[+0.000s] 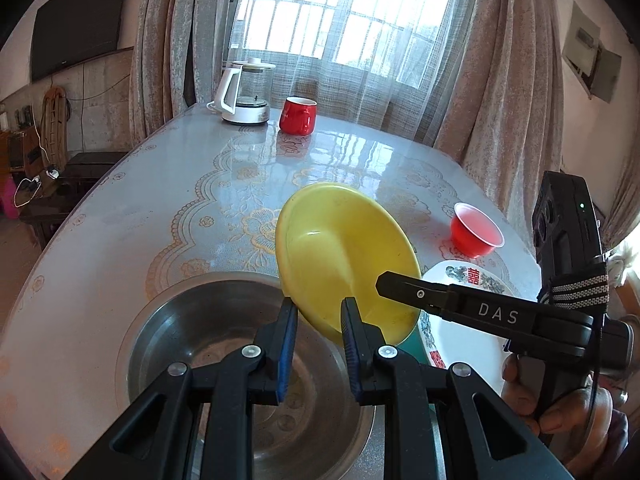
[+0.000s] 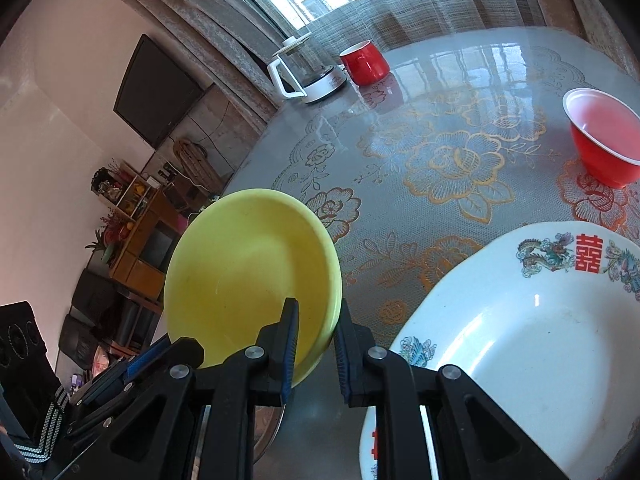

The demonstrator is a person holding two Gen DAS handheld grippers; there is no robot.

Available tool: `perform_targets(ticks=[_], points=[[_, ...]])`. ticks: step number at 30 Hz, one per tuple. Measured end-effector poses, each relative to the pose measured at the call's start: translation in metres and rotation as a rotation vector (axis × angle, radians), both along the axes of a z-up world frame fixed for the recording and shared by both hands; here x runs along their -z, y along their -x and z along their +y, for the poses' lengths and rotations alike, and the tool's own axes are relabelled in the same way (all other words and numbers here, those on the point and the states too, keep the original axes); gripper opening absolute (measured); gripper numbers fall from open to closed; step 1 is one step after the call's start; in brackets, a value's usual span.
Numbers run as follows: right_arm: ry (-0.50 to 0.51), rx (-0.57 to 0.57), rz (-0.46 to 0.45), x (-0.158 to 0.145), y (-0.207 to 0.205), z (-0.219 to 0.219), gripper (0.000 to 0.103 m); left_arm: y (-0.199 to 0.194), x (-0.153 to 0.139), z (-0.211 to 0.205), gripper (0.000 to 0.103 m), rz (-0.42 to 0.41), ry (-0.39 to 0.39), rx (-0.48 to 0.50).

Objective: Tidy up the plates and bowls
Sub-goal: 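Lift the yellow bowl with both grippers over the steel basin, then lower the yellow bowl into the steel basin with both grippers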

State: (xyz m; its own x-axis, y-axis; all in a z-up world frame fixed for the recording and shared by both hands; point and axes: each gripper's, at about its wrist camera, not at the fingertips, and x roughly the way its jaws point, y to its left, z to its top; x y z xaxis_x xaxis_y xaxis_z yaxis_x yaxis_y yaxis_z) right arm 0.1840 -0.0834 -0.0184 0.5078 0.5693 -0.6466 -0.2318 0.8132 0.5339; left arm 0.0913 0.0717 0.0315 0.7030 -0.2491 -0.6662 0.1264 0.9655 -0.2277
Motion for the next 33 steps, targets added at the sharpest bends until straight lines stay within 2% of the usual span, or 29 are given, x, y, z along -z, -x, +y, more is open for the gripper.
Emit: perform_targets(ticks=[21, 33], points=[[0.051, -0.111, -0.018, 0.007, 0.02, 0.054, 0.017, 0.029, 0.014, 0.048, 0.022, 0.018, -0.01, -0.055], [0.08, -0.124, 0.009, 0.018, 0.029, 0.064, 0.017, 0.039, 0.029, 0.059, 0.022, 0.05, -0.008, -0.044]])
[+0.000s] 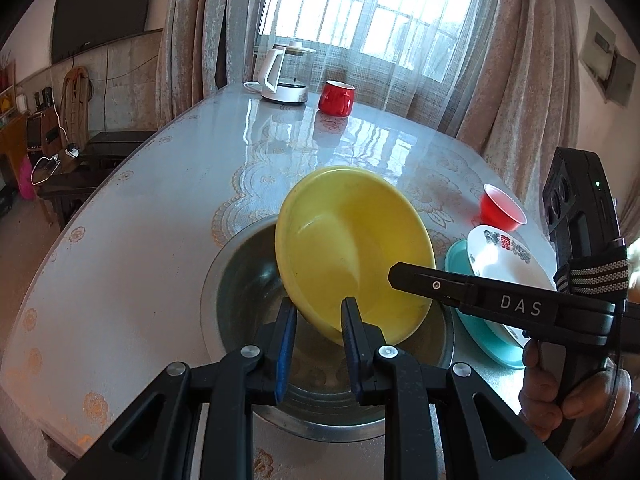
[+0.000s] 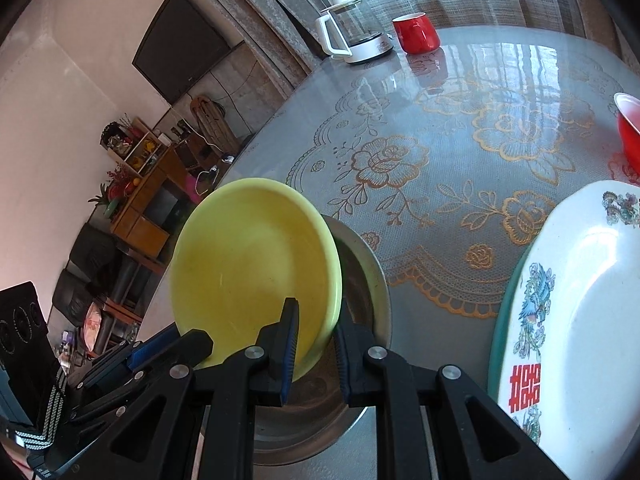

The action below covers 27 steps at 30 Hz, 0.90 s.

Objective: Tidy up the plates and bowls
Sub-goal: 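Lower the yellow bowl into the steel basin with both grippers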

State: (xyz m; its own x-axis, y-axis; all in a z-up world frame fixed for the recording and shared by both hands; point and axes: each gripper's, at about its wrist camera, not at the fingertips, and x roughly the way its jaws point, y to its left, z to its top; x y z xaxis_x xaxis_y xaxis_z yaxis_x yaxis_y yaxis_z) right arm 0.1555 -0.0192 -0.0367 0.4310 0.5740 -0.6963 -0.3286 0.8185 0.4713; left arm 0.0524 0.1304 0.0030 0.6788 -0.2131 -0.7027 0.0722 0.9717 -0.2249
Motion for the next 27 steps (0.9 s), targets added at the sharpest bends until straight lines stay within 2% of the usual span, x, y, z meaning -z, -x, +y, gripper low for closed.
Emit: perform_targets(ticks=[19, 27], points=[[0.034, 0.008, 0.005, 0.001, -0.002, 0.005, 0.017, -0.005, 0.023, 0.015, 0.022, 0.065, 0.054, 0.007], [0.053, -0.015, 0.021, 0.005, -0.004, 0.013, 0.019, -0.006, 0.019, 0.023, 0.022, 0.05, 0.062, 0.0]])
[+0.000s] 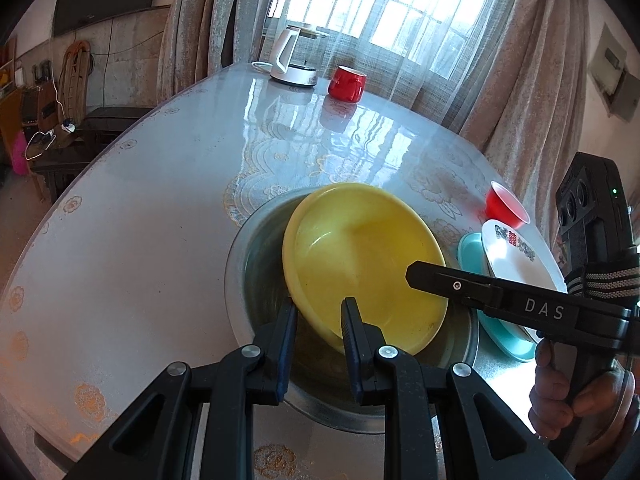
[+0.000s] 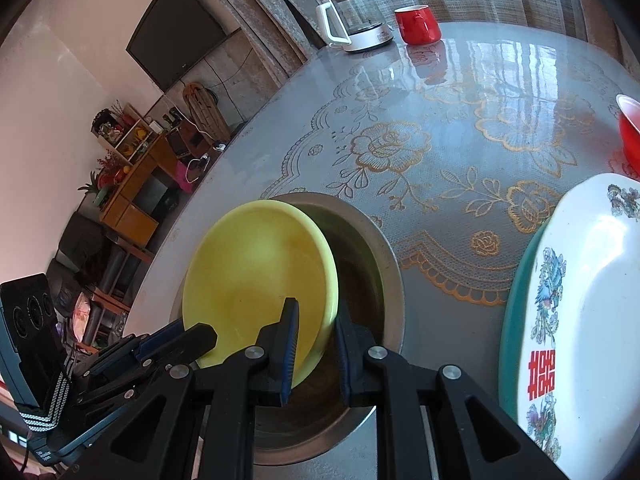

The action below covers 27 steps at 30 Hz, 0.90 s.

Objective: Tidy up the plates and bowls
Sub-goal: 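Lower the yellow bowl into the steel basin with both grippers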

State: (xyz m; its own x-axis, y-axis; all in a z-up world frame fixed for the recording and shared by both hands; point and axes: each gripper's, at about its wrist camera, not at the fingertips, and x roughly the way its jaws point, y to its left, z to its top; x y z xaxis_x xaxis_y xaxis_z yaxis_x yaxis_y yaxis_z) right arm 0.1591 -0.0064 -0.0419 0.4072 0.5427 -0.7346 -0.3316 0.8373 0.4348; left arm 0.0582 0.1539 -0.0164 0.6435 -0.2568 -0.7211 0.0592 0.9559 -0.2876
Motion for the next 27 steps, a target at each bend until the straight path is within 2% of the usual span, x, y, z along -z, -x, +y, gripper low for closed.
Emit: perform_targets(ticks=[7, 14, 27], points=[[0.003, -0.024, -0.002, -0.004, 0.004, 0.002, 0.019, 0.003, -0.003, 0.002, 0.022, -0.012, -0.007, 0.01], [0.003, -0.035, 0.036, -0.001, 0.005, 0.003, 0.024, 0.003, 0.0, 0.002, 0.022, -0.001, -0.011, 0.018], [0.068, -0.039, 0.008, -0.005, 0.008, 0.011, 0.027, 0.005, 0.001, 0.001, 0.022, -0.01, -0.032, 0.011]])
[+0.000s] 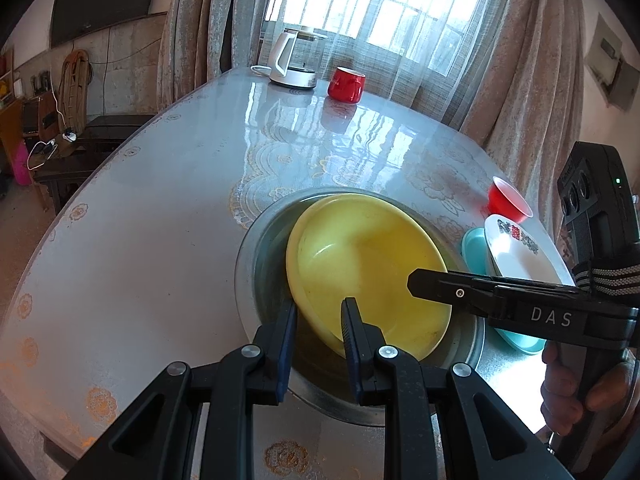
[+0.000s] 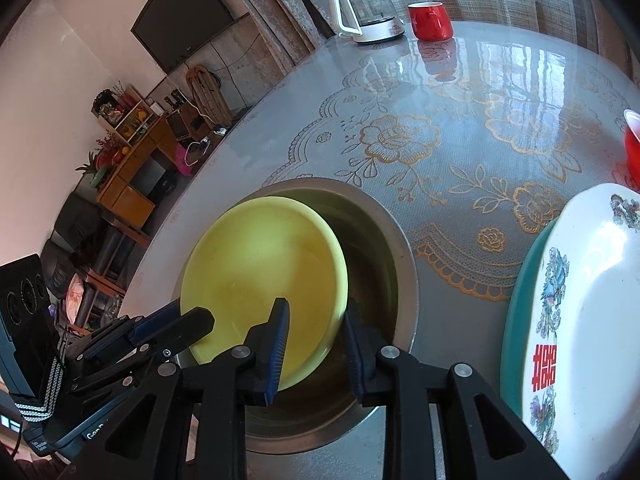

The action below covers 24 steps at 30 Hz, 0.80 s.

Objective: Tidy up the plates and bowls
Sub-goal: 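Lower the yellow bowl into the steel basin with both grippers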

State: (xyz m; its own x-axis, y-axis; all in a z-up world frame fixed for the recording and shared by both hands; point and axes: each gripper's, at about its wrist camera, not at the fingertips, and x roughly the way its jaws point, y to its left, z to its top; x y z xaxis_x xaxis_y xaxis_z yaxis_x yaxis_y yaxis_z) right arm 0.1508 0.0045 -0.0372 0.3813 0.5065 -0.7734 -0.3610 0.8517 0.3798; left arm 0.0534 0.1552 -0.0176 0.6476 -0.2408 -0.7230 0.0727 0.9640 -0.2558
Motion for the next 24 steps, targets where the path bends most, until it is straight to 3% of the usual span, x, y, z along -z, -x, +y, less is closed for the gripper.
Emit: perform_targets(ticks=[16, 24], points=[[0.044, 0.015, -0.011, -0.0063, 0.0045, 0.0044, 0.033, -0.0012, 0.0001, 0.0011, 0.022, 0.006, 0.007, 0.014], [0.007, 0.035, -0.017, -0.0094, 0.0093, -0.0018, 0.036, 0.0002, 0.0002, 0.0024, 0.023, 0.005, 0.01, 0.019]])
